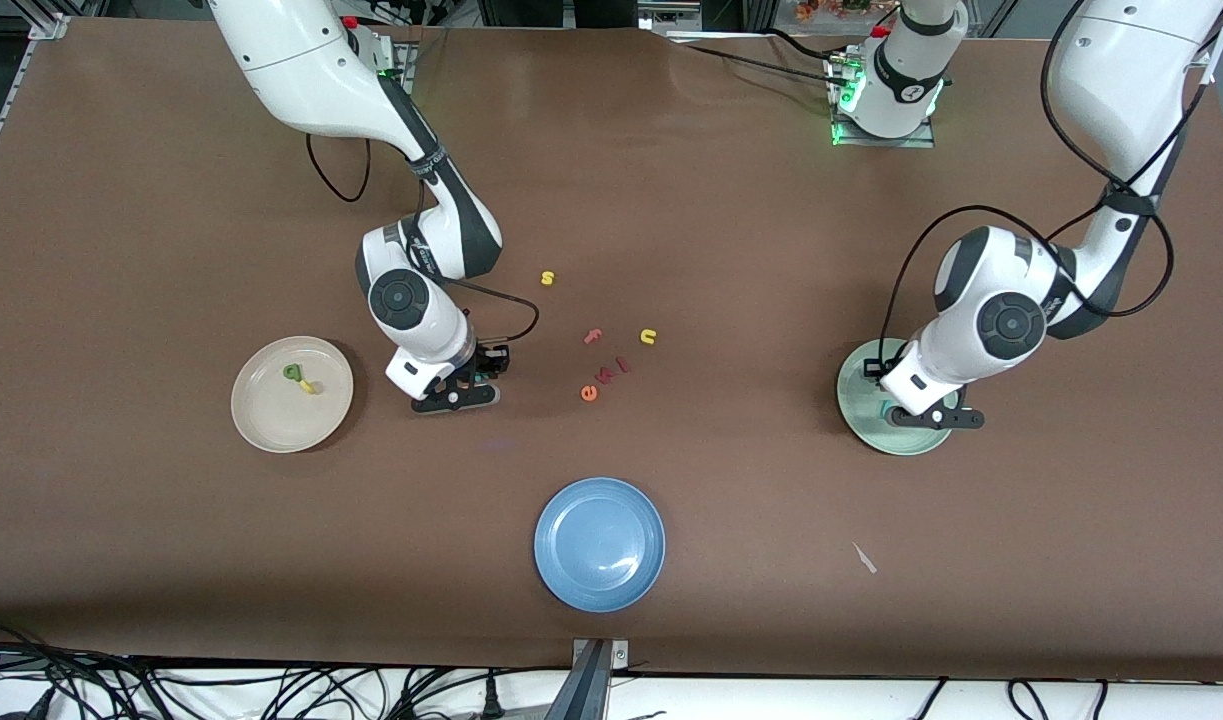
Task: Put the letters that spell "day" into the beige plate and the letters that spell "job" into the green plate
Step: 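Put the pink q on the green plate with the left gripper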
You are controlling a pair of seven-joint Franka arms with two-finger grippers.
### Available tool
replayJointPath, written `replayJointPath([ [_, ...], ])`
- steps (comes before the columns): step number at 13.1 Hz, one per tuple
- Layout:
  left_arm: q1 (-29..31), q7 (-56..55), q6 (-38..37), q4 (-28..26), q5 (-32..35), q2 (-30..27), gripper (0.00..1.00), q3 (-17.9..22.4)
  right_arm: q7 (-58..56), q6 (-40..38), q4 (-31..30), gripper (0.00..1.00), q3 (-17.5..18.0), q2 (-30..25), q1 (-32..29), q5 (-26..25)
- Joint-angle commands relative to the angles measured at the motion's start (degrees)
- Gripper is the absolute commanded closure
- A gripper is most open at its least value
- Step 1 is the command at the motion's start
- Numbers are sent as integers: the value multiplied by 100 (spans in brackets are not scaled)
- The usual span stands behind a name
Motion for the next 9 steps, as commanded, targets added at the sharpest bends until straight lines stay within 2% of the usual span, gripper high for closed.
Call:
replayJointPath([
  [1, 337, 496, 124, -216, 64, -132, 95, -49, 194, -54, -34, 58, -12, 7, 119, -57],
  [5, 583, 523, 641, -189, 73, 378, 94, -22, 185, -45, -34, 68, -21, 7, 119, -66],
  [6, 584, 506, 651, -189, 73, 396, 90, -22, 185, -45, -34, 69, -21, 7, 110, -66],
  [7, 558, 497, 599, -163, 73, 362, 64, -31, 185, -45, -25, 72, -21, 7, 110, -66],
  [8, 540, 497, 546, -111, 73, 326, 24, -49, 185, -45, -25, 73, -21, 7, 110, -57],
  [9, 514, 488, 407, -41, 73, 317, 0, -75, 185, -45, -25, 75, -21, 7, 110, -57],
])
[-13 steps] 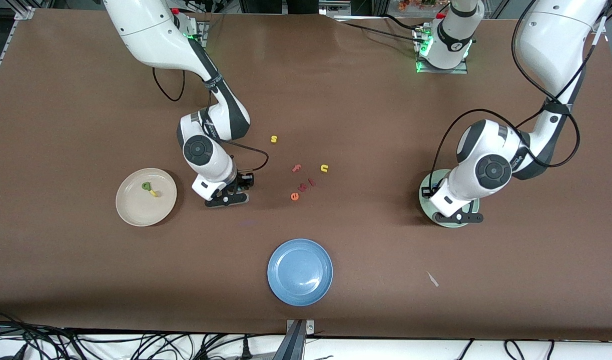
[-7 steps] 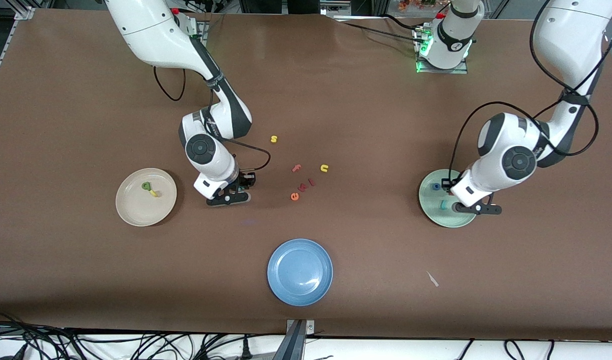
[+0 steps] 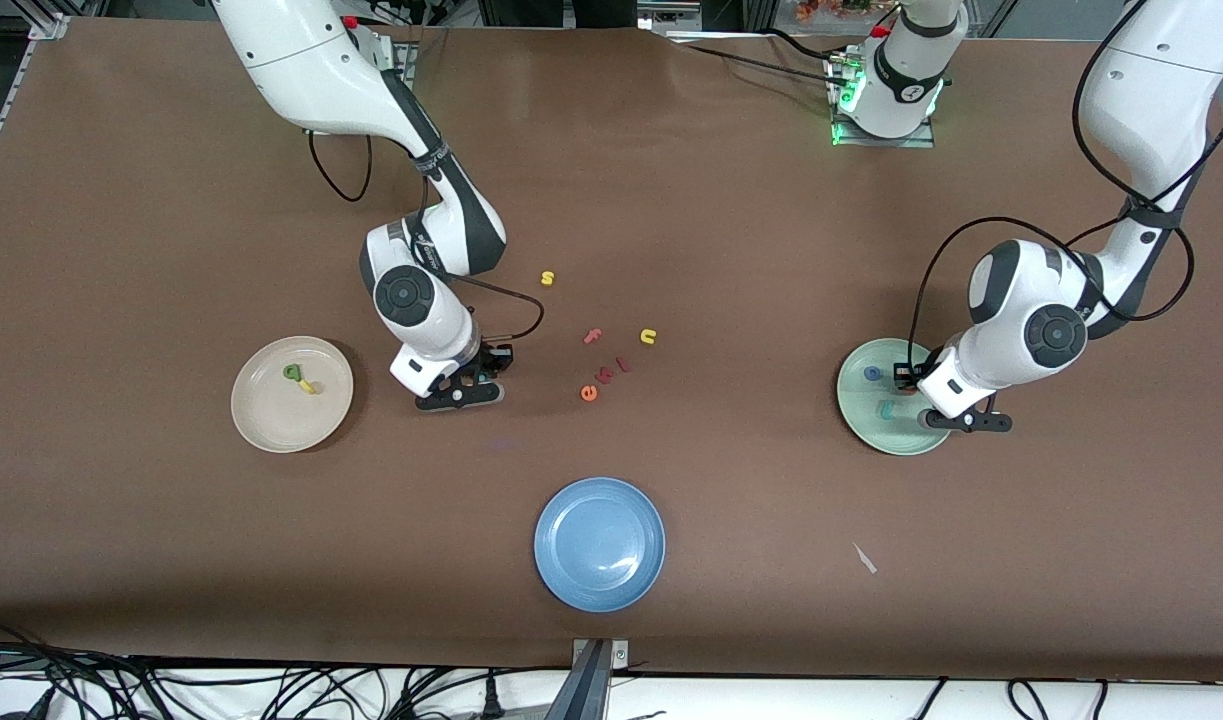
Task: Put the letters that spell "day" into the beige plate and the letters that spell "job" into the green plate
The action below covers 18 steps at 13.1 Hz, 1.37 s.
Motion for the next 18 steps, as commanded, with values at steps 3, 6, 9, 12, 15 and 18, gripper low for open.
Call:
replayJointPath([
  [3, -10, -12, -853, 504, 21, -267, 0, -352, 121, -35, -23, 80, -24, 36, 55, -58],
  [6, -19, -21, -2160, 1547, -6, -391, 0, -773, 77, -375, 187, 86, -59, -8, 11, -58],
  [9, -167, 5, -3121, 2516, 11, -391, 0, -994, -115, -1429, 819, 87, -374, -69, 2, -154],
  [12, -204, 32, -3675, 3140, -6, -408, 0, -1256, -1360, -1765, 769, 88, -980, -254, 2, -155],
  [15, -239, 49, -4213, 3923, -15, -391, 0, -1311, -2064, -1872, 540, 90, -1411, -438, 2, -163],
  [18, -230, 303, -4213, 3995, -32, -400, 0, -1328, -2812, -1784, 399, 90, -1798, -448, -6, -128],
])
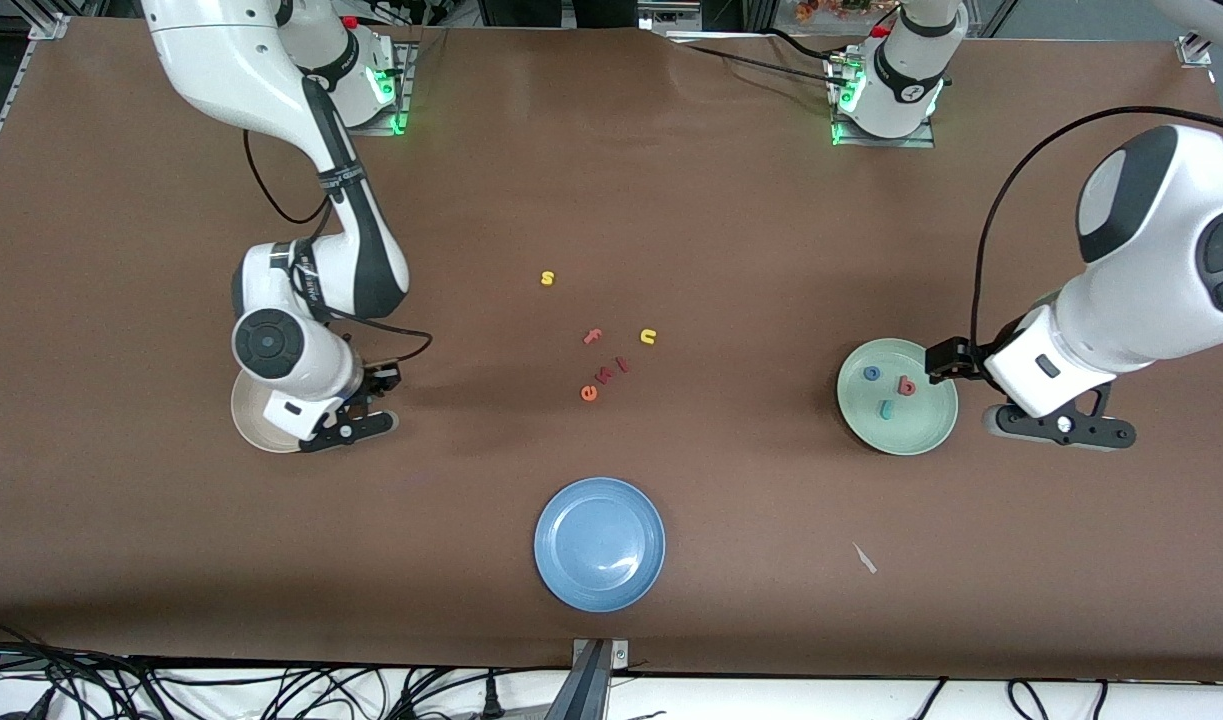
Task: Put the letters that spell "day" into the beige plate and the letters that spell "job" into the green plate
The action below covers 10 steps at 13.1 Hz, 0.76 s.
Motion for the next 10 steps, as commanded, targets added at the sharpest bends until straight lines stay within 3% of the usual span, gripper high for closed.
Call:
replayJointPath([
  [1, -21, 251, -151, 151, -39, 69, 0, 1, -629, 49, -273, 90, -243, -179, 14, -26],
  [4, -134, 268, -169, 142, -528, -114, 0, 193, -1096, 75, -300, 90, -270, -152, -258, 9],
  [6, -563, 583, -378, 125, -829, -448, 0, 938, -1263, 137, -291, 88, -227, -56, -530, 62],
  [7, -835, 881, -536, 37, -978, -606, 0, 1464, -1264, 172, -291, 71, -218, -21, -575, 114],
  [8, -1142, 1110, -608, -7, -1232, -721, 0, 1974, -1255, 155, -283, 29, -218, 14, -593, 350],
  [9, -1363, 1251, -652, -103, -1574, -800, 0, 2423, -1220, 94, -265, 0, -226, 15, -584, 657],
  [10, -1539, 1314, -635, -287, -1812, -966, 0, 2679, -1220, 76, -247, 0, -227, -20, -558, 703],
])
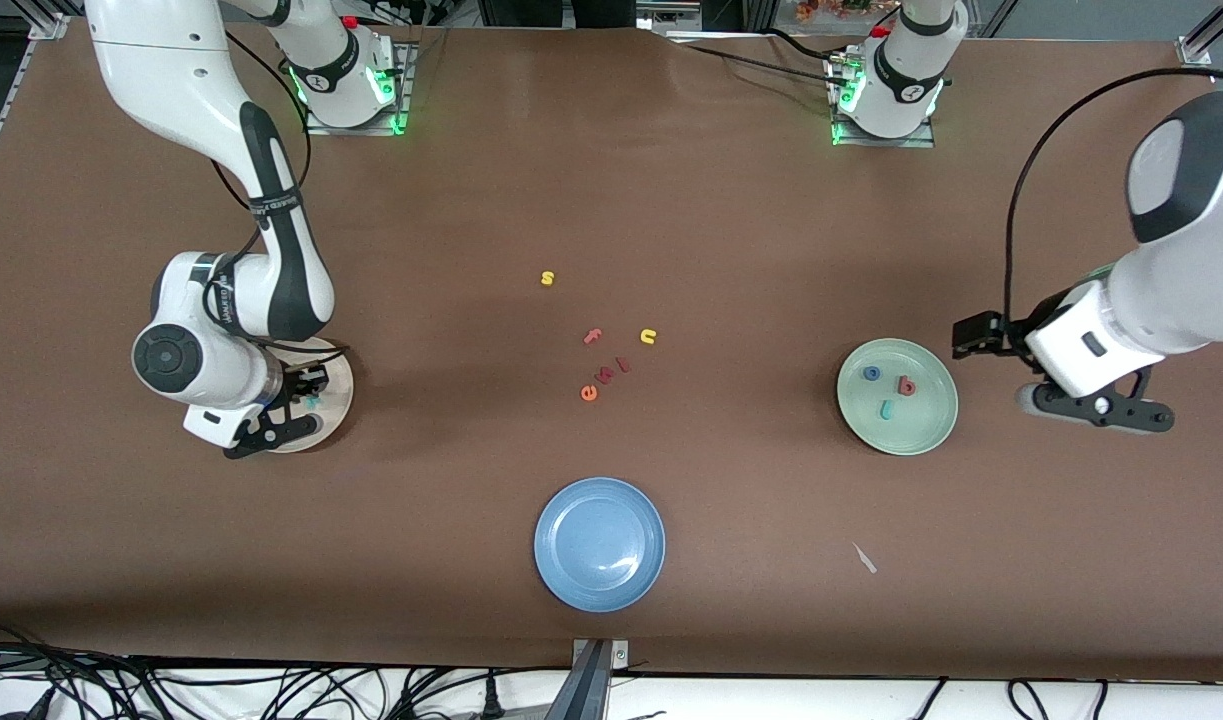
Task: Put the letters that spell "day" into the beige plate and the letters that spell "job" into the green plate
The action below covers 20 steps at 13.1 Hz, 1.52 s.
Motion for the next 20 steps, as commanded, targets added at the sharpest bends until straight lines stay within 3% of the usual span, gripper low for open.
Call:
replayJointPath([
  [1, -581, 309, -18, -581, -486, -607, 0, 773, -55, -129, 41, 0, 59, -89, 59, 282],
  [3, -829, 283, -18, -758, -468, -846, 0, 1046, -46, -419, 252, 0, 59, -98, 59, 300],
  [5, -890, 318, 130, -1081, -442, -1152, 0, 1074, -37, -762, 507, 0, 68, -151, 77, 309],
  [10, -803, 248, 825, -2917, -433, -2531, 0, 1100, 673, -1825, 1245, 0, 76, -151, 129, 300],
  [11, -820, 248, 983, -3034, -425, -2699, 0, 1091, 840, -2140, 1420, 0, 76, -160, 156, 291],
  [14, -882, 301, 1370, -2764, -503, -2535, 0, 1169, 1210, -3020, 1948, 0, 76, -160, 182, 239],
  [17, -1135, 239, 986, -2456, -486, -2490, 0, 1240, 1246, -3864, 2422, 0, 33, -212, 182, 238],
  [20, -1383, 221, 773, -2051, -442, -2200, 0, 1583, 1290, -4428, 2617, 0, -46, -450, 331, 247],
])
